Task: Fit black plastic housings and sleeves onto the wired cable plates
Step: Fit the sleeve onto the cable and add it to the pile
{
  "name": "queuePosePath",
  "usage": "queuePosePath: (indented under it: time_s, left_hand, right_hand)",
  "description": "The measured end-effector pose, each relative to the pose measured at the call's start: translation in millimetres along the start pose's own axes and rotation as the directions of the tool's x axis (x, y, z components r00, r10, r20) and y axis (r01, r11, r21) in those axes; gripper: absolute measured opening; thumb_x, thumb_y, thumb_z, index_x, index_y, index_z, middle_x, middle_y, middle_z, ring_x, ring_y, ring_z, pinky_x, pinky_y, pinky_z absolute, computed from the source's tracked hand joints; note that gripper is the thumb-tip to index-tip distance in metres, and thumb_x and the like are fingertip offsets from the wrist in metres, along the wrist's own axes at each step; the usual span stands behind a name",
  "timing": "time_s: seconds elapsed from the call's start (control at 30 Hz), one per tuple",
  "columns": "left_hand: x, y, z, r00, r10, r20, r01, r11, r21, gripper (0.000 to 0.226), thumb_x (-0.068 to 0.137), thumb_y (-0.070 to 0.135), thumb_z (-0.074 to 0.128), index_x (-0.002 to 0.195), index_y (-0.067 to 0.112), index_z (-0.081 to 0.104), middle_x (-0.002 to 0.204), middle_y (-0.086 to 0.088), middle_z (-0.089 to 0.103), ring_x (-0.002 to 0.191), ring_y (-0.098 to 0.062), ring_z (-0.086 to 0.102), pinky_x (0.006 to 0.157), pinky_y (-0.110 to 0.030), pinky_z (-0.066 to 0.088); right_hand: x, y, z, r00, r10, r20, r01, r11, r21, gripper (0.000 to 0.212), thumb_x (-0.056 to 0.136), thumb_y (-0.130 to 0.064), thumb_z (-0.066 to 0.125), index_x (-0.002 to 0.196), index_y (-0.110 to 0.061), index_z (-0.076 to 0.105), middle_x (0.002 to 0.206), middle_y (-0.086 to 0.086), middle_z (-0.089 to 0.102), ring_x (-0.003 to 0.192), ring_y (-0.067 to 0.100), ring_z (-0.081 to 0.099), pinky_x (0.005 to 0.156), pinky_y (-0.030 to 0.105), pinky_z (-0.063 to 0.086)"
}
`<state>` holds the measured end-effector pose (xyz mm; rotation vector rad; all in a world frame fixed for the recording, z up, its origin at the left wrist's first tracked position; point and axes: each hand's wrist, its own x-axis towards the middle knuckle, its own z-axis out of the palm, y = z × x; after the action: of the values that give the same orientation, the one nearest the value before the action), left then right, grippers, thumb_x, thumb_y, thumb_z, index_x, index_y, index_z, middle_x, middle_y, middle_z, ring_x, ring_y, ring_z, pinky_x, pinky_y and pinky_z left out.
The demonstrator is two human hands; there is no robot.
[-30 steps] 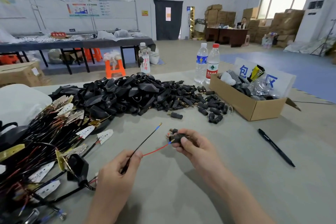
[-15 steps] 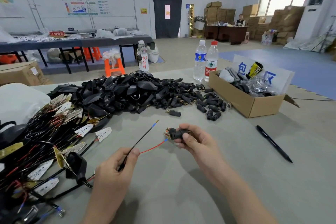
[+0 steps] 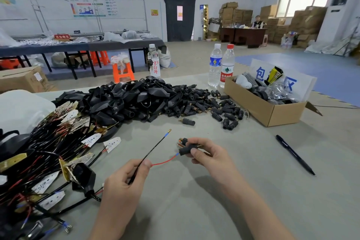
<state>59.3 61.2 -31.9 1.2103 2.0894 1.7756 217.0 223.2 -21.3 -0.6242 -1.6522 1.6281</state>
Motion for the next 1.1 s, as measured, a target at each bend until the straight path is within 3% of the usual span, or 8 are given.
queuePosePath:
  time_s: [0.23, 0.4, 0.5, 0.63, 0.77, 0.87, 0.97, 1.1]
  left_hand:
    - [2, -5, 0, 1.0, 0.003, -0.02, -0.003, 1.0, 0.008, 0.027, 0.088, 0.057, 0.061, 0.091, 0.032, 0.071, 0.066, -0.018, 0.056, 0.058, -0.01, 0.039, 0.06, -0.027, 0.03]
    - [2, 4, 0, 0.994, 0.009, -0.109, -0.014, 0.999, -0.049, 0.017, 0.089, 0.042, 0.058, 0.083, 0.034, 0.072, 0.051, 0.007, 0.036, 0.045, -0.004, 0.023, 0.041, -0.015, 0.016]
    - [1, 3, 0, 0.995, 0.01, -0.101, -0.014, 0.999, -0.037, 0.018, 0.09, 0.041, 0.059, 0.081, 0.033, 0.072, 0.051, 0.009, 0.033, 0.045, -0.004, 0.023, 0.041, -0.016, 0.016]
    - [1, 1, 2, 1.0, 0.009, -0.024, -0.01, 0.999, -0.03, 0.014, 0.09, 0.04, 0.061, 0.085, 0.038, 0.074, 0.055, 0.003, 0.045, 0.05, -0.006, 0.03, 0.046, -0.023, 0.023]
    - [1, 6, 1, 0.999, 0.026, -0.038, -0.028, 0.998, -0.052, 0.014, 0.088, 0.04, 0.061, 0.084, 0.041, 0.075, 0.062, 0.0, 0.063, 0.052, -0.001, 0.042, 0.049, -0.016, 0.032]
    - [0, 6, 1, 0.998, 0.035, -0.046, -0.036, 0.999, -0.027, 0.015, 0.088, 0.042, 0.06, 0.086, 0.04, 0.075, 0.057, -0.006, 0.052, 0.049, -0.003, 0.032, 0.045, -0.019, 0.024]
    - [-1, 6, 0, 0.998, 0.047, -0.031, -0.048, 0.999, -0.014, 0.018, 0.09, 0.041, 0.058, 0.085, 0.039, 0.075, 0.051, 0.005, 0.034, 0.046, -0.004, 0.024, 0.042, -0.017, 0.017]
    - [-2, 9, 1, 0.998, 0.061, 0.017, -0.06, 0.998, -0.022, 0.02, 0.087, 0.044, 0.056, 0.085, 0.042, 0.075, 0.051, 0.008, 0.033, 0.046, -0.003, 0.024, 0.043, -0.017, 0.017]
  right_hand:
    - [2, -4, -4, 0.992, 0.092, 0.091, -0.117, 0.94, 0.32, 0.043, 0.089, -0.002, 0.063, 0.128, -0.016, 0.052, 0.112, 0.008, 0.074, 0.087, 0.019, 0.071, 0.072, 0.023, 0.054]
    - [-2, -8, 0, 0.977, 0.112, 0.181, -0.158, 0.952, 0.261, 0.05, 0.086, -0.01, 0.071, 0.131, -0.016, 0.051, 0.119, 0.007, 0.072, 0.095, 0.021, 0.071, 0.068, 0.02, 0.051]
    - [-6, -7, 9, 0.967, 0.115, 0.226, -0.153, 0.975, 0.159, 0.049, 0.084, -0.016, 0.07, 0.13, -0.016, 0.052, 0.119, 0.003, 0.072, 0.104, 0.02, 0.069, 0.071, 0.019, 0.05]
    - [-12, -6, 25, 0.959, 0.079, 0.272, -0.156, 0.949, 0.272, 0.027, 0.083, -0.017, 0.073, 0.107, -0.02, 0.062, 0.12, 0.008, 0.071, 0.099, 0.019, 0.07, 0.073, 0.02, 0.051]
    - [-16, -8, 33, 0.961, 0.06, 0.271, -0.159, 0.92, 0.36, 0.015, 0.085, -0.019, 0.074, 0.097, -0.028, 0.074, 0.119, 0.012, 0.071, 0.099, 0.02, 0.07, 0.079, 0.022, 0.053]
    - [-15, -8, 34, 0.965, 0.088, 0.245, -0.182, 0.9, 0.396, 0.019, 0.086, -0.023, 0.069, 0.104, -0.017, 0.072, 0.119, 0.014, 0.071, 0.102, 0.022, 0.07, 0.084, 0.022, 0.054]
    - [-15, -7, 36, 0.964, 0.112, 0.239, -0.208, 0.882, 0.422, 0.023, 0.086, -0.02, 0.067, 0.107, -0.013, 0.072, 0.119, 0.015, 0.071, 0.108, 0.024, 0.069, 0.087, 0.023, 0.055]
    - [-15, -10, 35, 0.961, 0.138, 0.238, -0.242, 0.837, 0.491, 0.027, 0.082, -0.012, 0.07, 0.108, -0.007, 0.073, 0.118, 0.018, 0.07, 0.114, 0.024, 0.067, 0.087, 0.021, 0.054]
